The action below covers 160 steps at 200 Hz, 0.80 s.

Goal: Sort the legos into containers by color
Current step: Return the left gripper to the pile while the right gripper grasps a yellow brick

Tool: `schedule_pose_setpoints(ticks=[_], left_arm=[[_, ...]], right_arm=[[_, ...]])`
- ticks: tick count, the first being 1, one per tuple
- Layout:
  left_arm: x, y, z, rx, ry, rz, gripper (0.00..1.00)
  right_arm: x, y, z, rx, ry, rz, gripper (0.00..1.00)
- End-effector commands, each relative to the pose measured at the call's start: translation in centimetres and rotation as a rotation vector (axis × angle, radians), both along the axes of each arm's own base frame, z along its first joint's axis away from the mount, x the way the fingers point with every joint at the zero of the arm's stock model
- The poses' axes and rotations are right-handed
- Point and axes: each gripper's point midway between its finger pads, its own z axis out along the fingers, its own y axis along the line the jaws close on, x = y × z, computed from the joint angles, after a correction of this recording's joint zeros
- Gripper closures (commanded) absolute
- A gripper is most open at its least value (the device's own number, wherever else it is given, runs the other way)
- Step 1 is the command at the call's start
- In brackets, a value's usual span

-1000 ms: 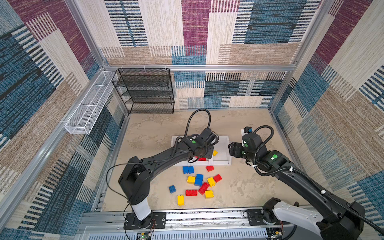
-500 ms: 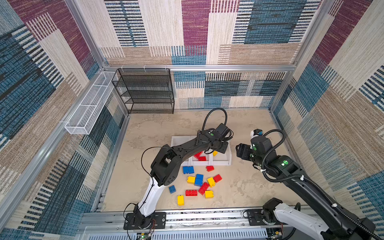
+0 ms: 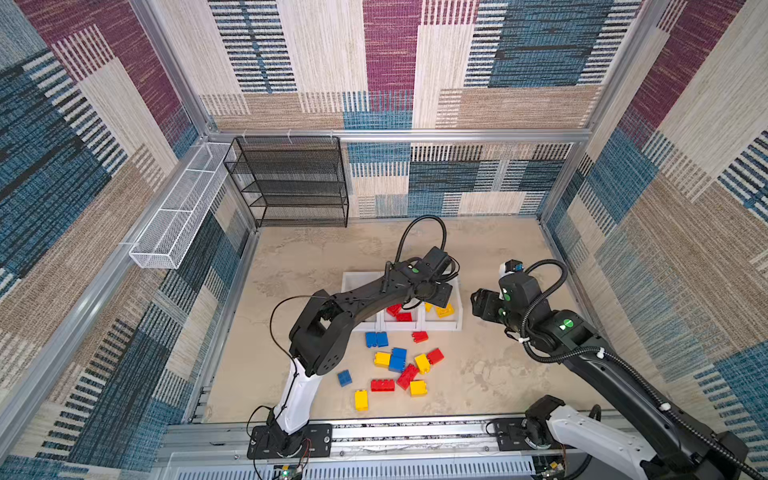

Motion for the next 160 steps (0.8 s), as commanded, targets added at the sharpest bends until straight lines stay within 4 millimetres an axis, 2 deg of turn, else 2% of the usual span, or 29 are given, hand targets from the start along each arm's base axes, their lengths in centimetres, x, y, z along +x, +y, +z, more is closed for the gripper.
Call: schedule_pose_setpoints(ticks=[1, 28, 54, 77, 104, 134, 160], left_arm=[[0.0, 1.5, 2.7, -0.059, -0.046, 0.036, 0.35], [-1.4, 6.5, 4.3, -0.066, -0.075, 0.111, 0.35], [-3.5, 11.9, 4.5, -0.065, -0.087, 0.209, 0.35], [-5.7, 16.8, 4.0, -0.042, -0.097, 0.312, 0.34], [-8.5, 21.7, 3.1, -0.045, -0.097, 0.433, 0.32], [-11.2, 25.7, 1.6, -0.067, -0.098, 0.547, 0.32], [-12.6, 27.4, 1.0, -0.102, -0.105, 0.603, 0.31]], right_arm=[[0.0, 0.4, 0.0, 0.003, 0.007, 0.021, 0.21], [0.0, 0.8, -1.0, -0.012, 0.034, 0.051, 0.21], [0.1, 1.9, -2.9, -0.02, 0.092, 0.104, 0.21], [-0.1, 3.0, -4.8, -0.01, 0.15, 0.156, 0.23], [-0.4, 4.7, -5.8, 0.018, 0.175, 0.207, 0.24], [-1.6, 7.5, -7.3, 0.004, 0.218, 0.279, 0.26], [-3.6, 10.6, -9.4, -0.053, 0.289, 0.374, 0.28]])
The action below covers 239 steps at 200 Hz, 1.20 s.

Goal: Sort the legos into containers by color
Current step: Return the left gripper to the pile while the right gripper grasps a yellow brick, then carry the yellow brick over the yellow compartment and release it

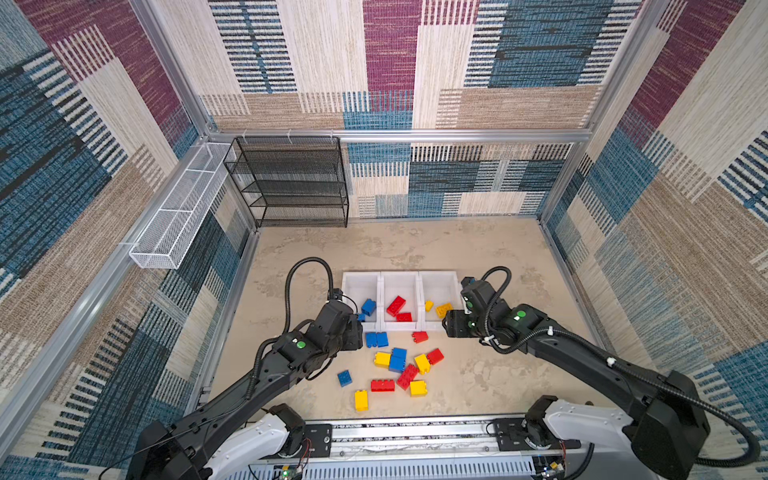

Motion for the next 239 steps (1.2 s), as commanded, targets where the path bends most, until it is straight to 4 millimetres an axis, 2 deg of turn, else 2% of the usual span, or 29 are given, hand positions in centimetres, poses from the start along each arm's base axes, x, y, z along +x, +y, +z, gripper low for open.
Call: schedule_pose_setpoints(ticks=[1, 36, 81, 163, 202, 239], left_arm=[[-0.8, 1.8, -0.5, -0.03, -0.008, 0.101, 0.31], [-1.8, 2.8, -1.1, -0.046, -0.007, 0.131, 0.31], [-2.6, 3.0, -2.0, -0.045, 0.026, 0.137, 0.31], [-2.6, 3.0, -2.1, -0.049, 0.028, 0.134, 0.31], [-2.6, 2.9, -2.2, -0.049, 0.029, 0.134, 0.31], [-2.5, 2.9, -2.2, -0.048, 0.029, 0.133, 0.31]], right_arm=[[-0.9, 2.6, -0.8, -0.005, 0.023, 0.056, 0.28], [-3.3, 5.8, -3.0, -0.061, 0.082, 0.16, 0.31], [-4.8, 7.4, -4.6, -0.097, 0.119, 0.205, 0.35], [-5.5, 8.4, -6.4, -0.159, 0.154, 0.245, 0.47], [-5.7, 8.0, -7.5, -0.201, 0.173, 0.248, 0.55], [-5.7, 8.1, -7.7, -0.205, 0.172, 0.254, 0.64]])
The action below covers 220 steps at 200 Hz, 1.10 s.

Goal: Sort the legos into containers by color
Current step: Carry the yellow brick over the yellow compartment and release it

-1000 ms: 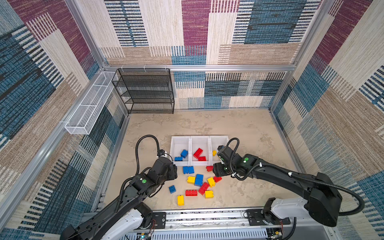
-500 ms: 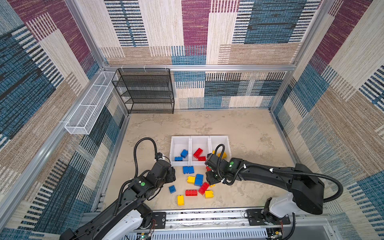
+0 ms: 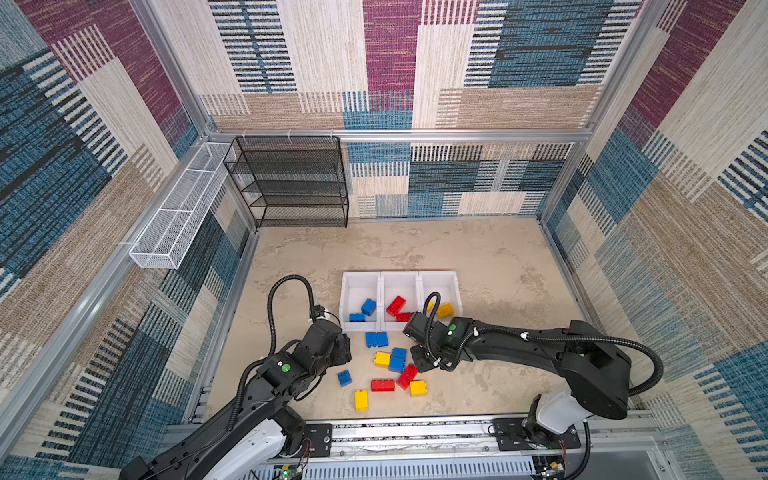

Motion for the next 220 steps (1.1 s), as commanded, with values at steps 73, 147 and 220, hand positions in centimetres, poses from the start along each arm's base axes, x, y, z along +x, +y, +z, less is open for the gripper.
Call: schedule_pose_setpoints(ticks=[73, 147, 220], left_arm=[[0.0, 0.0, 0.0, -0.006, 0.011, 0.011, 0.31], [-0.2, -0.6, -0.4, -0.024, 0.032, -0.007, 0.31], [-0.8, -0.5, -0.7, -0.035, 0.055, -0.005, 0.31]], right_arm=[[3.4, -0.7, 5.3, 0.031, -0.148, -0.023, 0.69], [14.9, -5.5, 10.4, 0.095, -0.345, -0.175, 0.69], [17.7, -6.5, 8.1, 0.06, -0.326, -0.216, 0.64]])
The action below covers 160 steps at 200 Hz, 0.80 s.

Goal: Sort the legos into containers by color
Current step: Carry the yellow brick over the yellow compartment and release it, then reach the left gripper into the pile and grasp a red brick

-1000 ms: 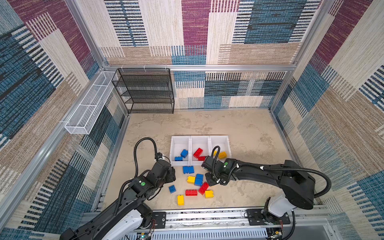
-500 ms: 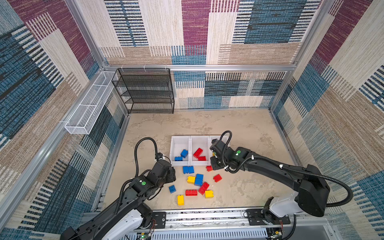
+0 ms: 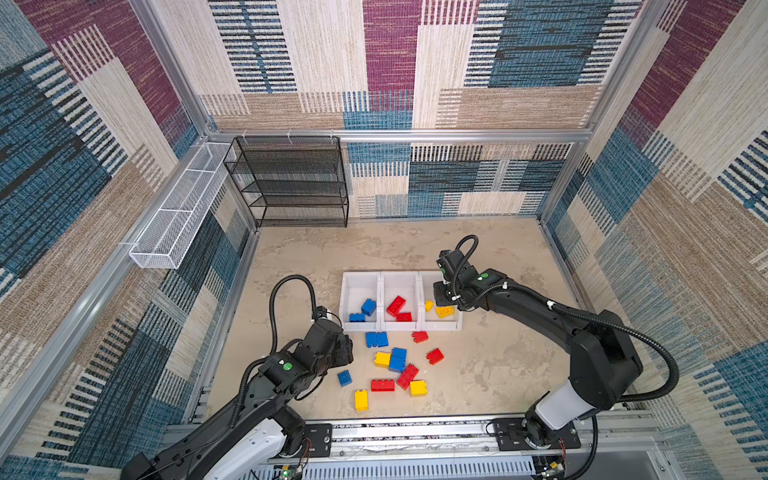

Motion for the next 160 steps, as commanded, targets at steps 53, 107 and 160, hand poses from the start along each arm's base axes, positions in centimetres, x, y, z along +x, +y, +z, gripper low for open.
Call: schedule_pose_setpoints(ticks=[53, 107, 160], left_arm=[[-0.6, 0.3, -0.5, -0.011, 0.025, 0.015, 0.31], [-0.8, -0.3, -0.6, -0.018, 0.027, -0.033, 0.31], [-1.3, -2.1, -0.9, -0.035, 0.062, -0.142, 0.31]], right_arm=[[1.3, 0.2, 0.5, 0.014, -0.035, -0.011, 0.39], [0.7, -0.3, 1.8, 0.033, -0.051, -0.026, 0.3], [-1.1, -1.0, 2.7, 0.09, -0.057, -0.052, 0.27]])
